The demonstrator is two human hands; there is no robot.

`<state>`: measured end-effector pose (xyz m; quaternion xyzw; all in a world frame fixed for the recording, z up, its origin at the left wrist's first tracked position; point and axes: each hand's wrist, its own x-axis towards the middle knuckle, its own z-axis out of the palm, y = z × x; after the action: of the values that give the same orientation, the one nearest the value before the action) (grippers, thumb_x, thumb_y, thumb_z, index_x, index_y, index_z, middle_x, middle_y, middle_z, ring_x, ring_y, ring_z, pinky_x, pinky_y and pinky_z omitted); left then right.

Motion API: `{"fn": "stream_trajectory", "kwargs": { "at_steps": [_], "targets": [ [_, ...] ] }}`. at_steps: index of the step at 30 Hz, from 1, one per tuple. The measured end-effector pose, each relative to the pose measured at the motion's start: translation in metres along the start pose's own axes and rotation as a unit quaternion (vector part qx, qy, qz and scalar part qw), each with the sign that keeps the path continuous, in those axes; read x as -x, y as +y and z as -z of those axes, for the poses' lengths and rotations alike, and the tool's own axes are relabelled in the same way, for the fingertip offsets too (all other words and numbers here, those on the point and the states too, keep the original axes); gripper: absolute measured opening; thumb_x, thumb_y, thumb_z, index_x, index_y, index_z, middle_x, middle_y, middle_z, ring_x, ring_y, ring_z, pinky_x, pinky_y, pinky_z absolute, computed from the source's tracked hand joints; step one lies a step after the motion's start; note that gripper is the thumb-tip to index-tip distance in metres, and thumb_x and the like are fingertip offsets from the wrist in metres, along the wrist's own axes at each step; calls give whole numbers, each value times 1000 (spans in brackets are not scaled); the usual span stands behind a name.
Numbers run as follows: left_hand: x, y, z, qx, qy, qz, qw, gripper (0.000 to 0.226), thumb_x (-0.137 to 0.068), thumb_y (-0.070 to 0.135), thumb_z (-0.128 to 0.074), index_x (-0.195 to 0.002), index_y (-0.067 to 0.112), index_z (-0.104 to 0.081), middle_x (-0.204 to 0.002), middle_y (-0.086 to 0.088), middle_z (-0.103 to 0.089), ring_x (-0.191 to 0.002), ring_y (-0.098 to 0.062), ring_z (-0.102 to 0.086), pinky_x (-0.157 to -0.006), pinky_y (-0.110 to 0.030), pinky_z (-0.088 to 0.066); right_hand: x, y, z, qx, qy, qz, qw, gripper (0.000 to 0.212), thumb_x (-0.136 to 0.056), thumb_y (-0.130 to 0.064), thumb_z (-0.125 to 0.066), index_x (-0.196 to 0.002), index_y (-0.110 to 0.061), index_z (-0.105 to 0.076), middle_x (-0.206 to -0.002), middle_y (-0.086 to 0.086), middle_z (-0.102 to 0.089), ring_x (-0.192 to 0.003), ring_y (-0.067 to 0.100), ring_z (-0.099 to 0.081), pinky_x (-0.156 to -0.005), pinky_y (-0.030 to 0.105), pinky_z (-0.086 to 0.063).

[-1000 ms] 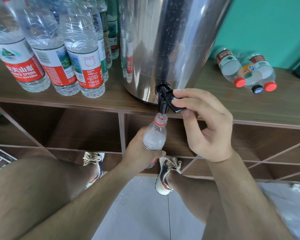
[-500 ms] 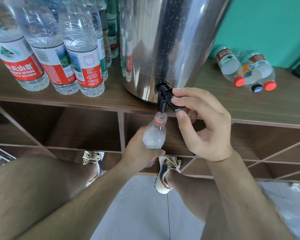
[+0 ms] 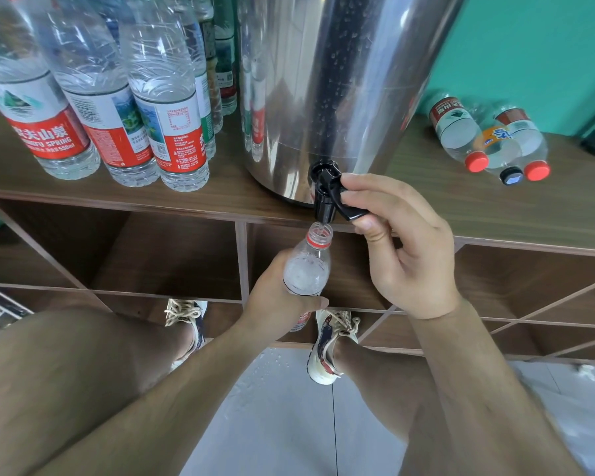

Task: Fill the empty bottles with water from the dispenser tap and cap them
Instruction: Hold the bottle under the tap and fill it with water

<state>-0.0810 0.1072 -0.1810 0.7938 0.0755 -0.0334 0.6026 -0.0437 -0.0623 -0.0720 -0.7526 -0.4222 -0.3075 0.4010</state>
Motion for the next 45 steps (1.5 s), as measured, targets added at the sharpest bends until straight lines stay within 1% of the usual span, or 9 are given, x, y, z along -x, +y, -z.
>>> {"fn": "stream_trajectory", "kwargs": {
  "at_steps": [4,16,20,22,30,33,39,41,45],
  "targets": [
    [0,-1,1,2,-1,-1,1000,79,-72,17,-93,-126,44,-43,-113,26,-56,-104,0,-56,-79,-10,-39,1,1,-1,-11,-3,-5,1000,21,-106,-6,-52,-122,-10,-66,-133,9,-64,-111,21,-69,-83,42,-60],
    [0,-1,1,-8,0,-2,1000,78,-72,18,-93,-126,43,-43,-113,25,-56,-104,0,-56,-79,-10,-39,1,0,-2,-5,-3,-10,1000,21,-107,-10,-51,-121,-8,-67,-133,9,-65,-114,24,-69,-80,46,-61],
    [0,-2,0,-5,-1,-3,1000,78,-72,17,-93,-129,39,-45,-120,18,-58,-111,-11,-57,-93,-23,-45,1,0,-2,-7,-1,-12,1000,21,-107,-8,-51,-120,-7,-67,-133,10,-65,-112,21,-69,-81,42,-61],
    [0,-1,0,-11,-3,-5,1000,77,-73,16,-92,-127,40,-43,-121,17,-57,-112,-11,-56,-95,-25,-44,1,0,-2,-5,0,-14,1000,22,-107,-8,-51,-120,-5,-68,-133,10,-65,-111,21,-69,-81,42,-61],
    [-2,-3,-1,-13,0,-5,1000,77,-73,17,-92,-128,40,-43,-119,18,-56,-110,-9,-55,-84,-14,-41,1,0,-2,-5,1,-12,1000,21,-107,-8,-51,-121,-8,-67,-134,8,-64,-110,19,-68,-83,39,-60],
    [-2,-3,-1,-17,-2,-7,1000,77,-73,18,-92,-127,41,-42,-114,23,-55,-103,-3,-56,-85,-15,-40,2,0,-2,-2,1,-13,1000,22,-107,-7,-51,-120,-5,-68,-134,9,-65,-111,20,-69,-82,41,-60],
    [-1,-1,0,-21,-1,-5,1000,77,-74,18,-92,-125,43,-40,-108,30,-52,-98,6,-53,-78,-6,-35,1,0,-2,-5,3,-9,1000,21,-106,-5,-52,-121,-7,-67,-133,10,-65,-110,21,-69,-81,42,-61],
    [-1,-1,-1,-23,0,-3,1000,77,-74,19,-92,-125,43,-40,-109,29,-52,-98,3,-54,-80,-9,-37,1,0,-2,-5,2,-9,1000,21,-106,-5,-52,-121,-7,-67,-133,10,-65,-110,21,-69,-81,42,-61],
    [-1,-2,-1,-24,3,-5,1000,78,-74,19,-92,-127,42,-41,-119,20,-55,-110,-8,-55,-97,-25,-44,2,0,-1,-5,1,-10,1000,21,-107,-7,-51,-121,-10,-66,-134,9,-65,-110,21,-70,-81,43,-61]
  ]
}}
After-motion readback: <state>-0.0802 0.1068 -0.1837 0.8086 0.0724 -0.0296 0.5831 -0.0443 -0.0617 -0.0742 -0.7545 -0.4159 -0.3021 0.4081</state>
